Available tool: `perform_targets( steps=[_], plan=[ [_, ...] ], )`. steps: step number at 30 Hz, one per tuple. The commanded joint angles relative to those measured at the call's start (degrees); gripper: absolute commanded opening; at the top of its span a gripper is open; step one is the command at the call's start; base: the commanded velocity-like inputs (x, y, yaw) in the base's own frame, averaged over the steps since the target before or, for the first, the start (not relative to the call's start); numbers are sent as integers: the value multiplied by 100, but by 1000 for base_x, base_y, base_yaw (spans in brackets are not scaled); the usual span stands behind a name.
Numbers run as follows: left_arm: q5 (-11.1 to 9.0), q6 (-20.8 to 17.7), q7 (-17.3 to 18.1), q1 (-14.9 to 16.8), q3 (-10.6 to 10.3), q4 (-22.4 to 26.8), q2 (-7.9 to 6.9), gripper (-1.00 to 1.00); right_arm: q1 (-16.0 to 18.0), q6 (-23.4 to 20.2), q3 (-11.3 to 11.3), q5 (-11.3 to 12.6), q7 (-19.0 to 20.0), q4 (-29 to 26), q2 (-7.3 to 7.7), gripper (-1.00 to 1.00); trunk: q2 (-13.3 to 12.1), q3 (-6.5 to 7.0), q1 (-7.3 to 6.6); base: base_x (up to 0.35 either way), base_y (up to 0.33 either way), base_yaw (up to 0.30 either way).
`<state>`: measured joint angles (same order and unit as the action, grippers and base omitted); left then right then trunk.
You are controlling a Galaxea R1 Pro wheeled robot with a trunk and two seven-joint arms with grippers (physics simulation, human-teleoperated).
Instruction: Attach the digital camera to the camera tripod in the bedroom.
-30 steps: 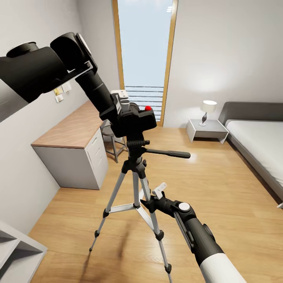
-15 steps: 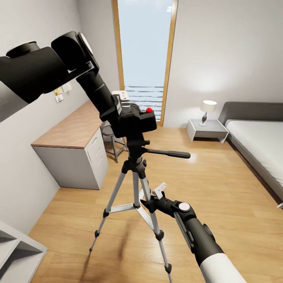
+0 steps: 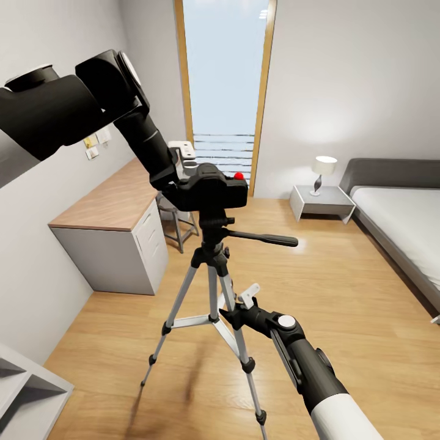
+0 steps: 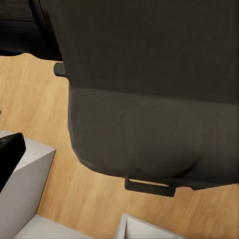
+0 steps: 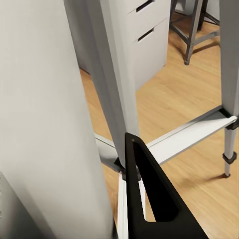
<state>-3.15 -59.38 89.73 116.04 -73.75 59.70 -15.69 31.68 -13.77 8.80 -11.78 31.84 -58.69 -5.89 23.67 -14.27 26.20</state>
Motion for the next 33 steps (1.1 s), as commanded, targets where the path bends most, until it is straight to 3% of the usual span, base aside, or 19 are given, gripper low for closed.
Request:
perform_targets(
  steps=[1,11,14,15,17,18,19,20,23,24,27,32,33],
  plan=[
    [-31,-62,1,15,-25,6,-9,100,5,-397,-9,-290,-77,121,0,-100,9,-13,5,0,0,0],
    [-39,-62,1,15,7,5,-13,100,5,-398,-9,-290,-73,121,0,-100,9,-13,5,0,0,0],
    [-35,-62,1,15,246,6,-24,100,5,-398,-8,-290,-73,121,0,-100,9,-13,5,0,0,0],
    [-26,-62,1,15,481,6,-36,100,5,-398,-7,-290,-73,121,0,-100,9,-13,5,0,0,0],
    [-16,-62,-1,15,762,6,-60,100,5,-398,-5,-290,-73,121,0,-100,9,-13,5,0,0,0],
    [2,-62,-9,15,1065,1,-84,100,5,-398,-5,-290,-73,121,0,-100,9,-13,5,0,0,0],
    [136,-62,-194,15,1875,-34,-132,100,5,-398,-2,-296,-73,121,0,-100,9,-13,5,0,0,0],
    [205,-62,-392,15,2195,-32,-161,100,5,-398,-2,-297,-73,121,0,-100,9,-13,5,0,0,0],
    [262,-59,-746,15,2642,-14,-236,100,5,-396,-6,-298,-73,121,0,-100,9,-13,5,0,0,0],
    [281,-55,-948,15,2898,-2,-304,100,5,-395,-7,-298,-73,121,0,-100,9,-13,5,0,0,0],
    [295,-50,-1177,15,3215,31,-471,100,5,-394,-9,-298,-73,121,0,-100,9,-13,5,0,0,0],
    [281,-50,-1283,5,3362,3,-756,100,5,-394,-9,-299,-73,121,0,-100,9,-13,5,0,0,0],
    [274,-52,-1302,-15,3389,-36,-892,100,5,-396,-10,-299,-73,121,0,-100,9,-13,5,0,0,0]
  ],
)
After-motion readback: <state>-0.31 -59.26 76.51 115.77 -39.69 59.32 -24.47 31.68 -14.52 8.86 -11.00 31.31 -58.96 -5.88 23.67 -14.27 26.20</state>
